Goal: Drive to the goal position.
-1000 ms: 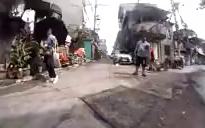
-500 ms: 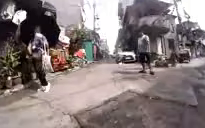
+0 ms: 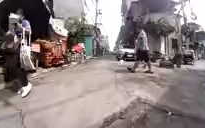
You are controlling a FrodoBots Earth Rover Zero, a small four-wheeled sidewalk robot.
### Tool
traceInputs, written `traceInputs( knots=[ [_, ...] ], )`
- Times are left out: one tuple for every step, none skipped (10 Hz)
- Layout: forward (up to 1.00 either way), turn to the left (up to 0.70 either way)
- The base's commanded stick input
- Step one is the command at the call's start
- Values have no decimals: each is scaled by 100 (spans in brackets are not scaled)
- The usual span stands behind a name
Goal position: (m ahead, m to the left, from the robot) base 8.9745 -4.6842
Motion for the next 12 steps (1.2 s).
traceInputs(
  knots=[
    [100, 0],
    [100, 0],
    [100, 0],
    [100, 0],
    [100, 0],
    [100, 0],
    [100, 0],
    [100, 0],
    [100, 0],
    [100, 0],
    [100, 0],
    [100, 0]
  ],
)
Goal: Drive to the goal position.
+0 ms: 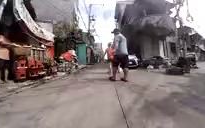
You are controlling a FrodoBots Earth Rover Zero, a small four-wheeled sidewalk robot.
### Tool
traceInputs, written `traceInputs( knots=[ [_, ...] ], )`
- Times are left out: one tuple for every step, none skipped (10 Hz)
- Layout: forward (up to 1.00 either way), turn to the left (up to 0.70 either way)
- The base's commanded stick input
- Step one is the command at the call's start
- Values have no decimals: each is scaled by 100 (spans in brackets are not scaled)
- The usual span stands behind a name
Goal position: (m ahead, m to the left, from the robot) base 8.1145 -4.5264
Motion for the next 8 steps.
traceInputs(
  knots=[
    [100, 0],
    [100, 0],
    [100, 0],
    [100, 0],
    [100, 0],
    [100, 0],
    [100, 0],
    [100, 0]
  ],
)
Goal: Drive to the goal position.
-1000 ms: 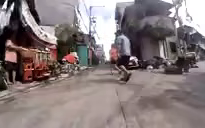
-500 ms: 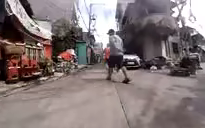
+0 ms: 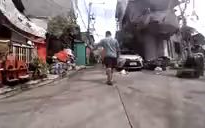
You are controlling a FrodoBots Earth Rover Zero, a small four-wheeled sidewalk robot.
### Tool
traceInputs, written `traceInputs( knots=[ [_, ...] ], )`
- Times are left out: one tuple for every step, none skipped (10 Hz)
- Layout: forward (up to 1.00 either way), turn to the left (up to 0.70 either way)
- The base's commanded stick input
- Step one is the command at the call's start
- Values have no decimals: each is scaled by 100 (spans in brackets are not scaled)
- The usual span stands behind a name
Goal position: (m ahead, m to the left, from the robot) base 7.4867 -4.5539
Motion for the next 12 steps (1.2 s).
traceInputs(
  knots=[
    [100, 0],
    [100, 0],
    [100, 0],
    [100, 0],
    [100, 0],
    [100, 0],
    [100, -4],
    [100, -27],
    [100, -27],
    [100, -27],
    [100, -1],
    [100, 0]
  ],
)
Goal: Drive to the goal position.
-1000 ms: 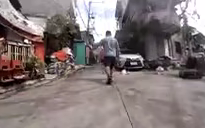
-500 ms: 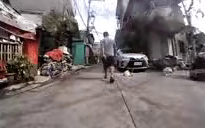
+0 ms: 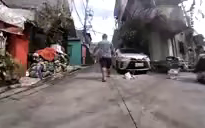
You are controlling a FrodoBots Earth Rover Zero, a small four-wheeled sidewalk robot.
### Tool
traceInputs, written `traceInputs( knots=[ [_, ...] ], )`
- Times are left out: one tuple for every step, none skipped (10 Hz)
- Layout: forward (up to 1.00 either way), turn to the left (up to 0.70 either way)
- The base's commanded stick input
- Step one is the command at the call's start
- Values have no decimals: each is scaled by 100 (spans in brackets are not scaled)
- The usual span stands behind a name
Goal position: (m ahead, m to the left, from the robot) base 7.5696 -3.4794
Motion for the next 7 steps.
traceInputs(
  knots=[
    [100, 0],
    [100, 0],
    [100, 0],
    [100, 0],
    [100, 0],
    [100, 0],
    [100, 0]
  ],
)
